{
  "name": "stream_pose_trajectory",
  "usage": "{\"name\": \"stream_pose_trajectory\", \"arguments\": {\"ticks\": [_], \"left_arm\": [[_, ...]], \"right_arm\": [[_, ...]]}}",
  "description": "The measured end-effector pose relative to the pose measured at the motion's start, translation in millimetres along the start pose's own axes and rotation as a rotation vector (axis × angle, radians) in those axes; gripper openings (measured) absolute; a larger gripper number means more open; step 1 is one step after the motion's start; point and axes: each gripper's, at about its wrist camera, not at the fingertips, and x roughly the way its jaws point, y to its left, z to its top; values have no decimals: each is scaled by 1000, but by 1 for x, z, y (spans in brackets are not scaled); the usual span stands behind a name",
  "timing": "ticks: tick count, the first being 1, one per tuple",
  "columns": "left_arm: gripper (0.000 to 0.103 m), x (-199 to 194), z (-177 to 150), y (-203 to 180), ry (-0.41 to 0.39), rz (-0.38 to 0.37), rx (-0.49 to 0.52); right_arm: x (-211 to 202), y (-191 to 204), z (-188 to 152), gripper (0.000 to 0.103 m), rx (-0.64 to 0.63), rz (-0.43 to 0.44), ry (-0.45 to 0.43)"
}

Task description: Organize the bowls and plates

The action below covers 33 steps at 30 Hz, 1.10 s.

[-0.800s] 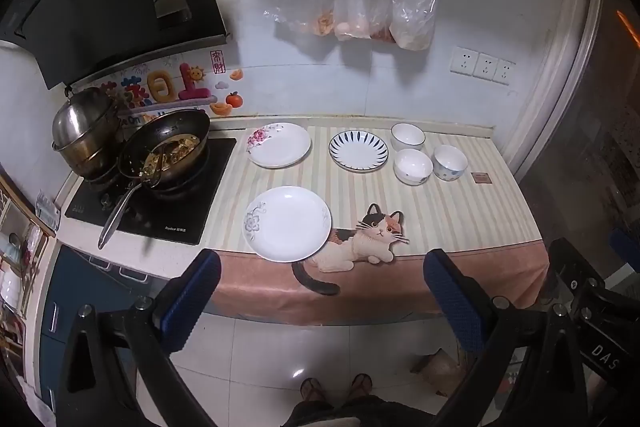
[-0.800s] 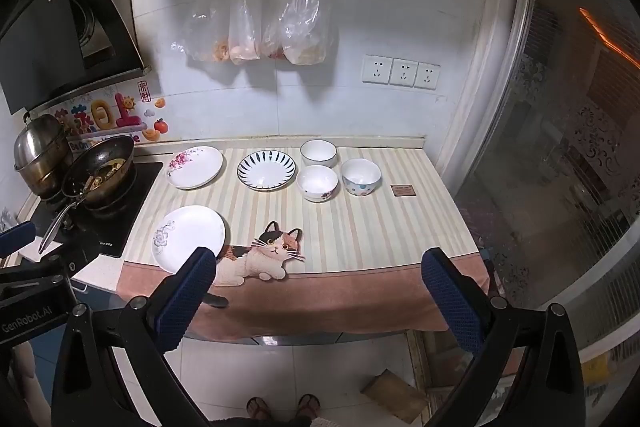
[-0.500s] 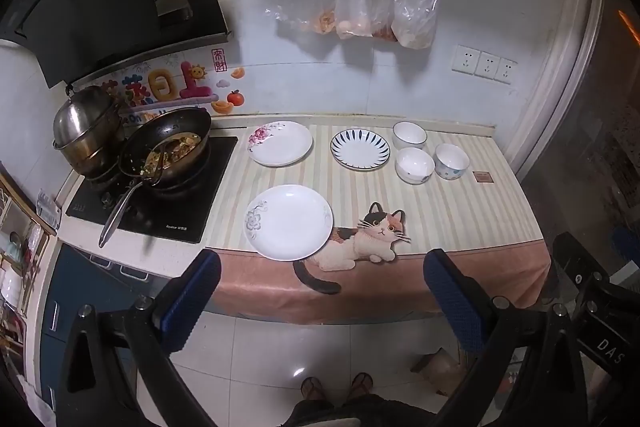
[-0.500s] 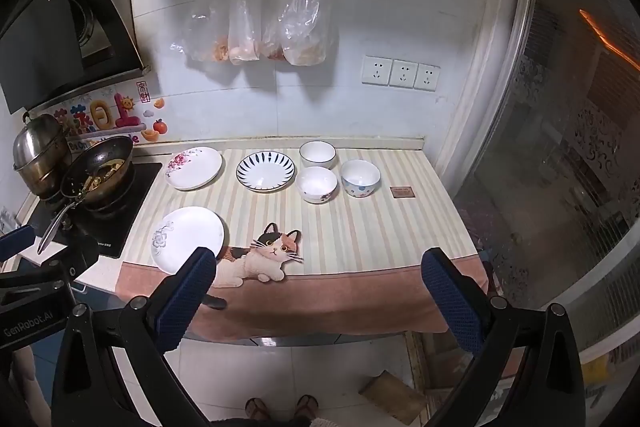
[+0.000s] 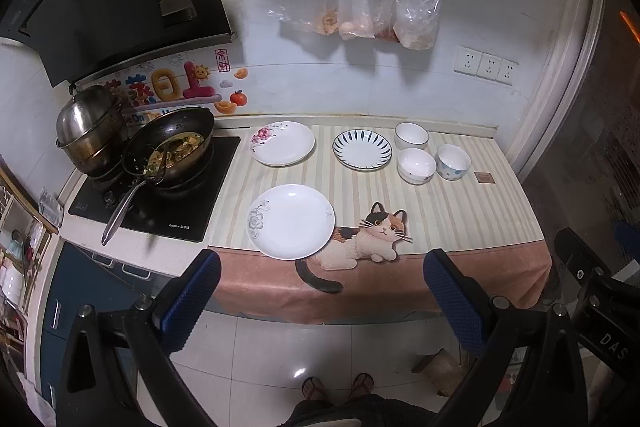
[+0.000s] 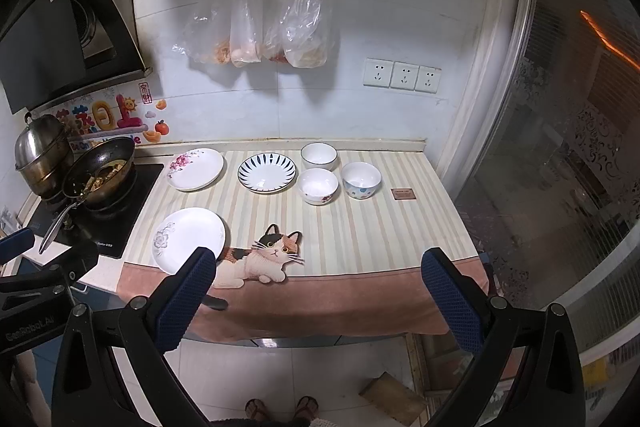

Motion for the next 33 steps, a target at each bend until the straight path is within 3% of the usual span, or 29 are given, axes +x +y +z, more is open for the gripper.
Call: {"name": "stream_pose_trajectory", "arguments": {"ticks": [33], "left_arm": [[103,-20,-5,7,-10,16,-3]], "right_arm": [[-12,9,5,103,0,21,-11]]}}
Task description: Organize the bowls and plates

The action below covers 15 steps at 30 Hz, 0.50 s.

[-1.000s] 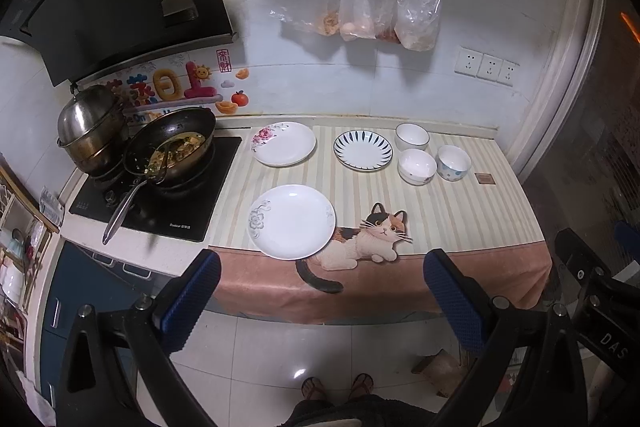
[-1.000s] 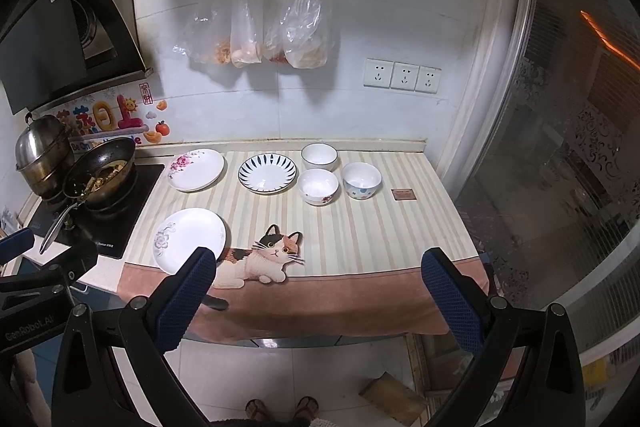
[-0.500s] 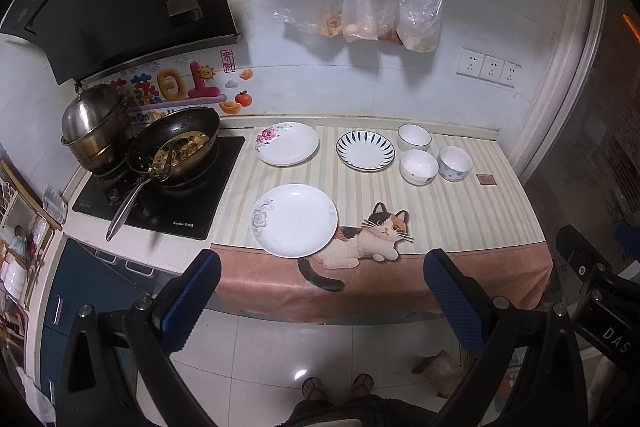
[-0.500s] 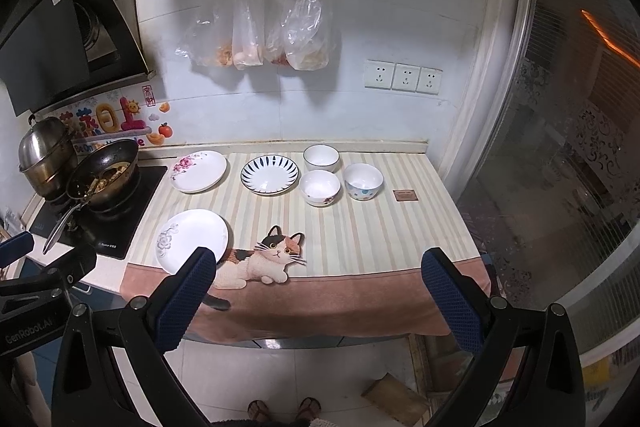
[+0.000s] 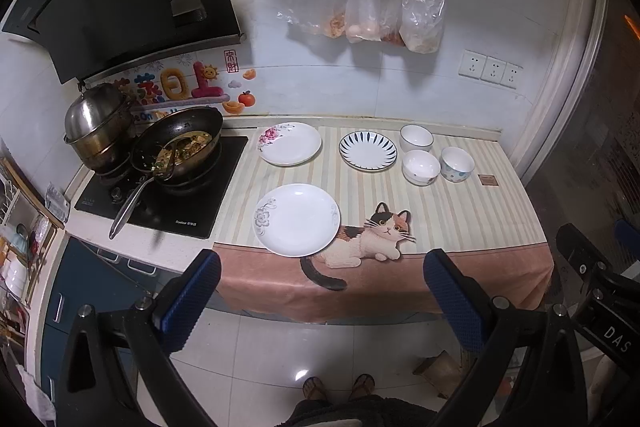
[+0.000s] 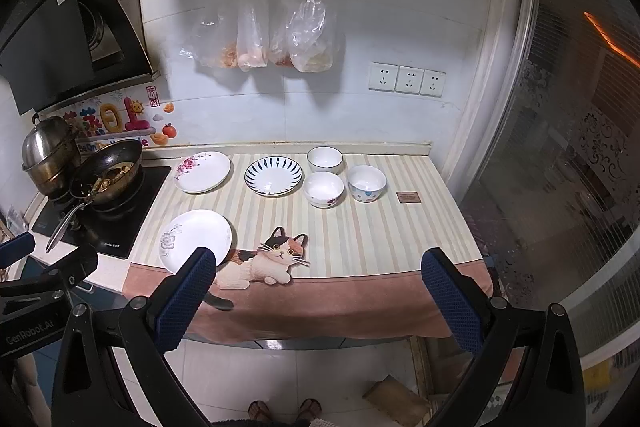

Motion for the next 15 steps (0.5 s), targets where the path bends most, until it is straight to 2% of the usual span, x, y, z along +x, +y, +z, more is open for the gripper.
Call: {"name": "stream_pose_trajectory", "arguments": {"ticks": [15], "left_arm": [[103,-2,3,0,-3,0,-1]], "right_arm": [[-4,1,3,103,2,-3,-8]]}}
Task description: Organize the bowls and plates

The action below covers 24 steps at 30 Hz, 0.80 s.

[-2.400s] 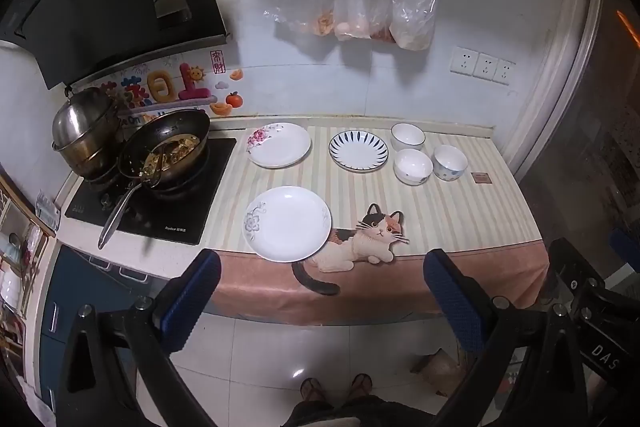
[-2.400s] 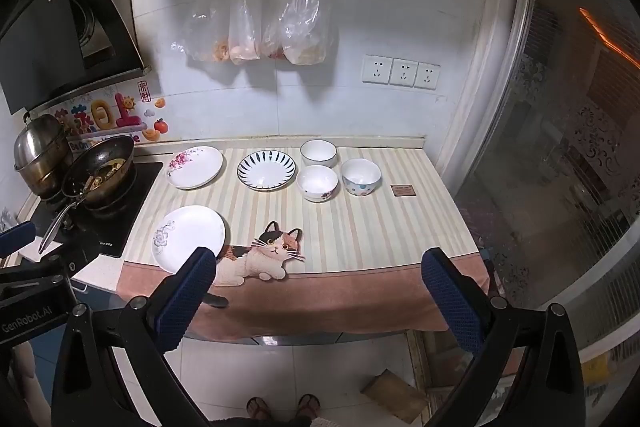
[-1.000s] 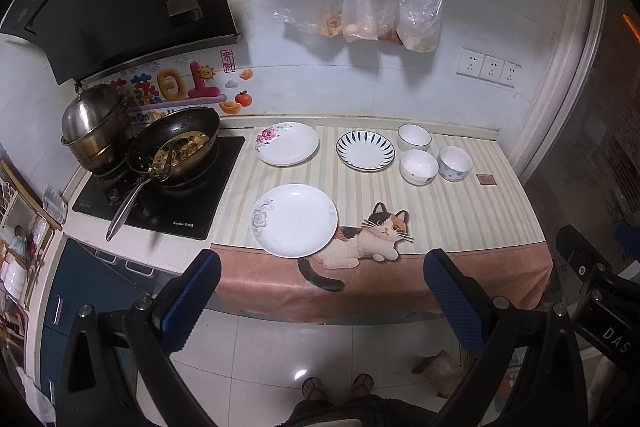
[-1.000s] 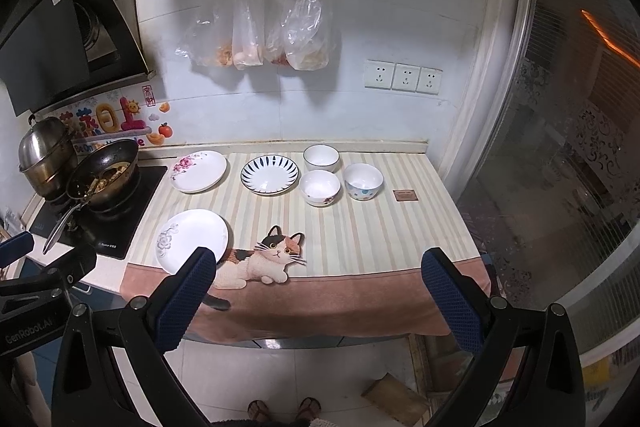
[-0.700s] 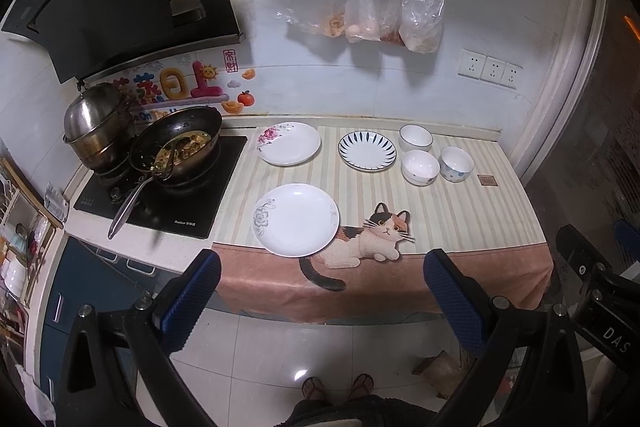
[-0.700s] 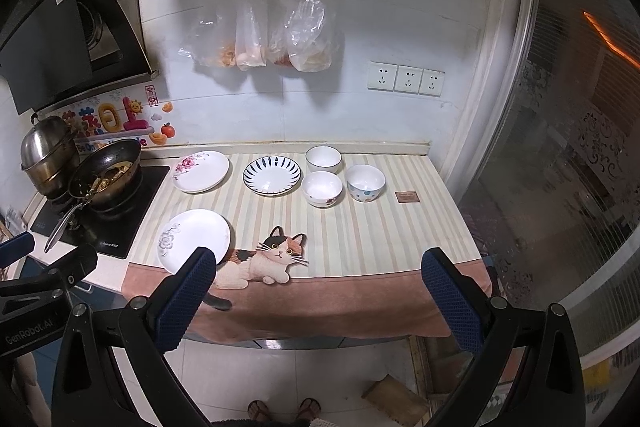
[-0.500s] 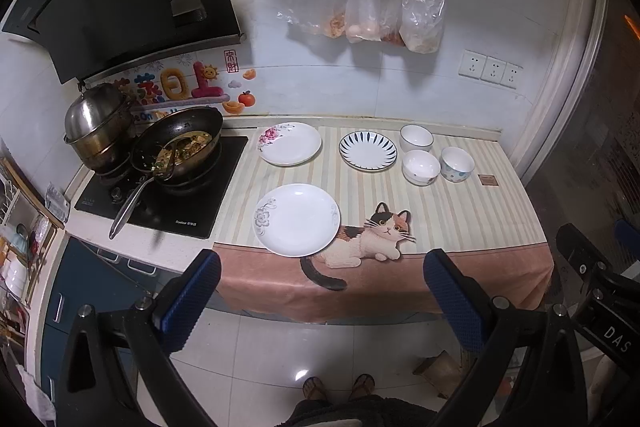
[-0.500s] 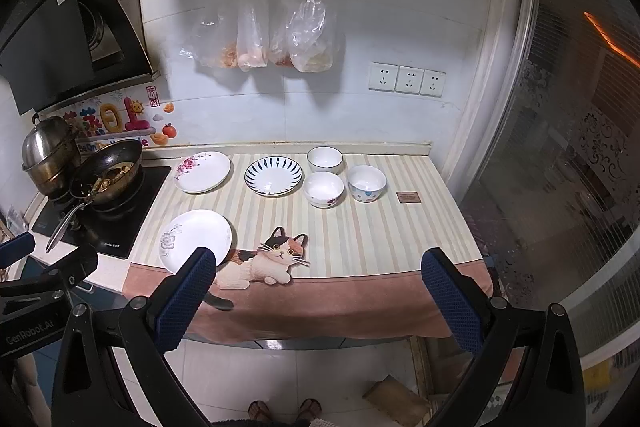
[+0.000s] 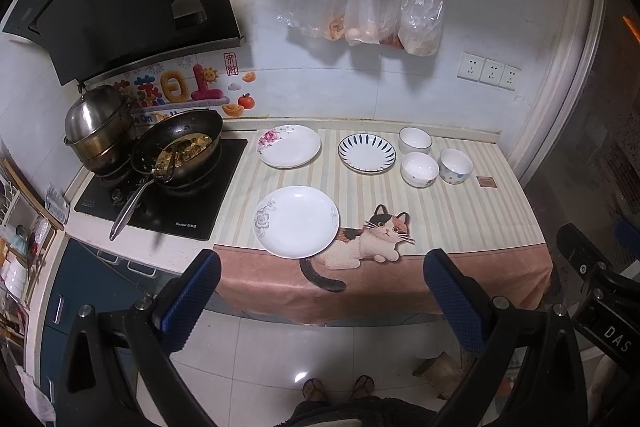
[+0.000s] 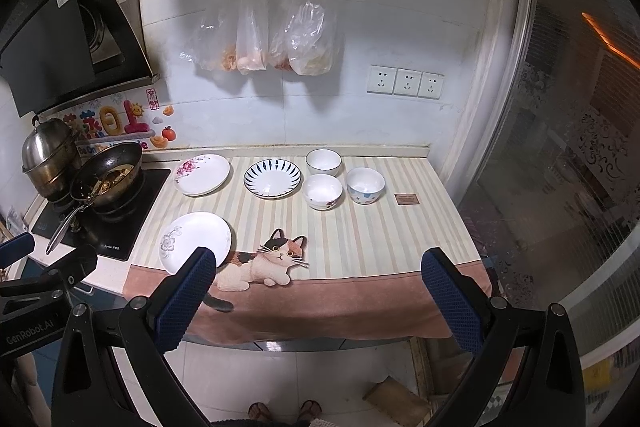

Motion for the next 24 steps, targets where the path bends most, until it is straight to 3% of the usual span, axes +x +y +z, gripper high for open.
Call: {"name": "stream_pose_trajectory", "arguments": {"ticks": [24], "left_arm": [[103,-1,8,-5,-2,-4,8]], "right_arm": [[0,-5,-4,103,3,3,1]]}}
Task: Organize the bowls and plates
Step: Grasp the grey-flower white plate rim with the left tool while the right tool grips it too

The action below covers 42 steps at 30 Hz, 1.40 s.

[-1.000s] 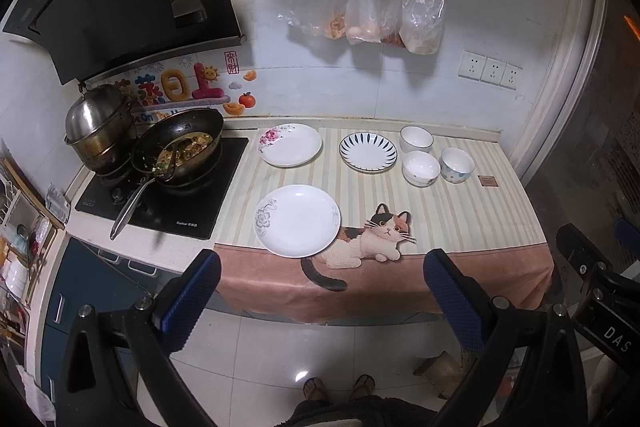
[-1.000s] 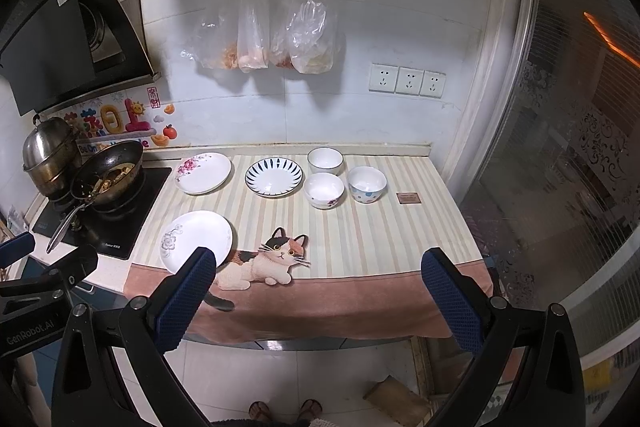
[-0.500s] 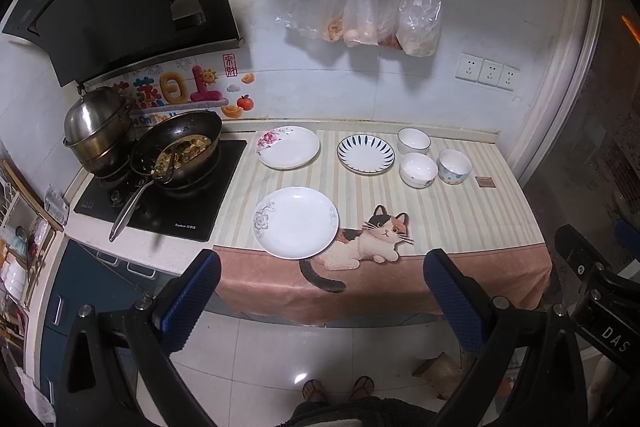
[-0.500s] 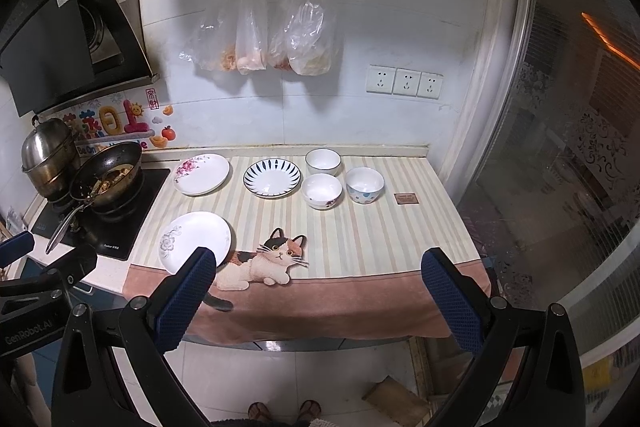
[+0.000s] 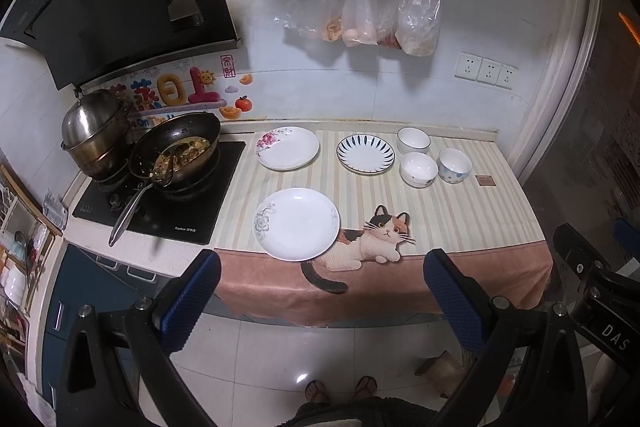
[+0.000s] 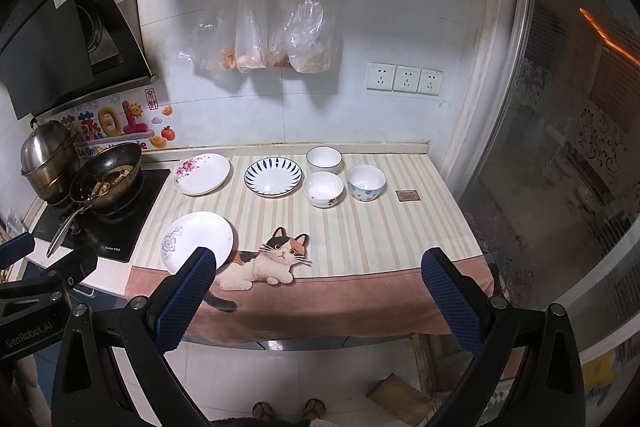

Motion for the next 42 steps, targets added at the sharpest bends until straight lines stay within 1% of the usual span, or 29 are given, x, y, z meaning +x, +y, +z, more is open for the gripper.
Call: {"name": "stream_pose_trajectory", "arguments": {"ticks": [4,6,8,9,10,12,15,16,18,19,22,24,26,29,30,31,32,33,34,36,38,39,40,41,42], "left_arm": [[103,10,1,7,-7,-5,9],[103,21,3,15,-28,-9,3],[103,35,4,27,-55,0,-14],[103,45,4,35,-61,7,-25],[103,58,4,43,-63,14,-38],[103,95,7,63,-15,30,-51],[103,161,8,93,87,51,-89],[103,190,9,106,145,53,-111],[102,227,9,122,209,32,-156],[102,254,10,133,246,19,-183],[100,303,7,147,289,15,-222],[95,346,5,154,331,24,-239],[82,384,2,160,395,21,-255],[75,426,-8,167,469,21,-276],[74,438,-11,169,492,19,-280],[70,447,-14,169,513,23,-283],[66,453,-16,169,530,23,-283],[63,459,-19,169,547,17,-284],[58,463,-21,169,559,13,-287],[53,470,-25,170,575,-6,-303],[47,472,-27,171,588,-13,-318],[43,474,-28,172,592,-26,-331],[39,475,-29,172,596,-35,-342],[36,475,-30,172,597,-41,-346],[36,474,-30,171,595,-47,-345]], "right_arm": [[7,1,2,103,29,0,2],[16,0,1,103,65,35,-15],[35,0,-3,103,100,87,-44],[50,2,-4,103,112,103,-30],[71,5,-5,103,121,120,12],[121,17,-9,103,132,168,126],[196,38,-17,103,138,249,259],[219,45,-20,103,134,264,288],[274,63,-28,103,101,280,359],[296,71,-30,103,88,291,384],[372,96,-34,103,49,327,474],[417,113,-36,102,28,363,529],[463,132,-39,101,-5,402,581],[514,155,-45,93,-52,435,655],[531,163,-49,88,-59,456,684],[542,168,-53,83,-57,475,706],[550,172,-56,81,-50,498,732],[561,177,-60,77,-45,520,758],[565,181,-62,70,-47,532,770],[567,187,-66,64,-67,547,781],[573,192,-67,56,-80,557,787],[575,194,-68,48,-83,565,792],[578,196,-68,38,-88,574,793],[578,196,-69,32,-93,577,793],[577,198,-68,29,-100,580,790]]}}
